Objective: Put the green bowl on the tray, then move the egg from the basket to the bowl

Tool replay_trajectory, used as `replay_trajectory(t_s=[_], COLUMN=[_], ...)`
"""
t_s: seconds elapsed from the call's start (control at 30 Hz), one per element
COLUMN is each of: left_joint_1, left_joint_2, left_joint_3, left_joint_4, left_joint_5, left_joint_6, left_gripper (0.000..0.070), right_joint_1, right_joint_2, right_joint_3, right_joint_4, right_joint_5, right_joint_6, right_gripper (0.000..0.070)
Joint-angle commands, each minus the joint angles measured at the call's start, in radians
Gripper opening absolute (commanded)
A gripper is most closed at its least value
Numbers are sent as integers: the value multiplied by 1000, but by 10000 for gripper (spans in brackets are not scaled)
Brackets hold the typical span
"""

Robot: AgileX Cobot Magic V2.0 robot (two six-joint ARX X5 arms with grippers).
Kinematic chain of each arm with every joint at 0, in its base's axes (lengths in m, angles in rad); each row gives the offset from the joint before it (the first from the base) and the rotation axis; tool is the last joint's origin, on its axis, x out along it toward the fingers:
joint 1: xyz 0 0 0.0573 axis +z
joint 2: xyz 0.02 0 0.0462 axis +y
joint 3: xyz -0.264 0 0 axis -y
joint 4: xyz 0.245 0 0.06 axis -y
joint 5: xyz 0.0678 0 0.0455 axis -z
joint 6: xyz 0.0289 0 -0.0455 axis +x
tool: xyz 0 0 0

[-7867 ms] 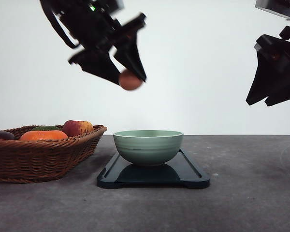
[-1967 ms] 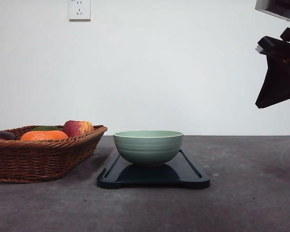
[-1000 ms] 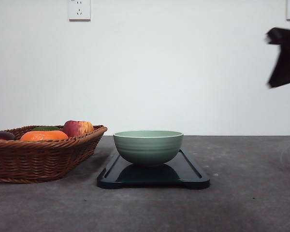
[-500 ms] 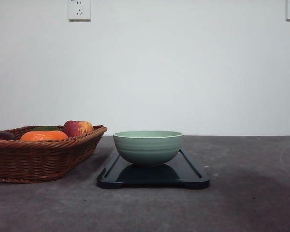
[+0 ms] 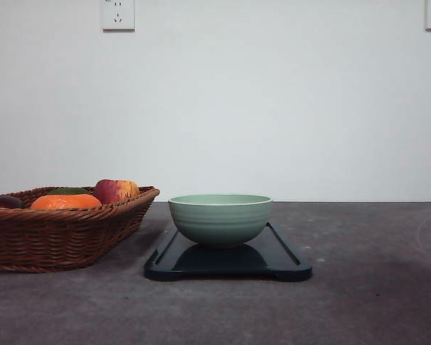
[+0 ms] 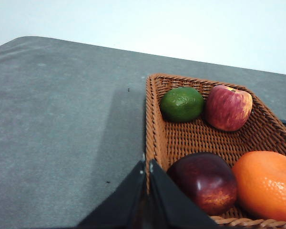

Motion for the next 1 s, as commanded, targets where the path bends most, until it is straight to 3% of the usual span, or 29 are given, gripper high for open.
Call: replay_trajectory(t_s=[0.0,0.97], left_joint_1=[1,1], left_joint_2=[-1,-1], left_joint_3=[-19,-20], left_joint_4=[11,11], left_joint_5=[-4,-4], left_joint_6=[-1,-1], left_gripper=[0,0], right_joint_1=[2,2], right_joint_2=[1,1], right_joint_3=[-5,-4], right_joint_4=[7,1], right_joint_5=[0,0], right_joint_6=[11,11], right_gripper=[18,18])
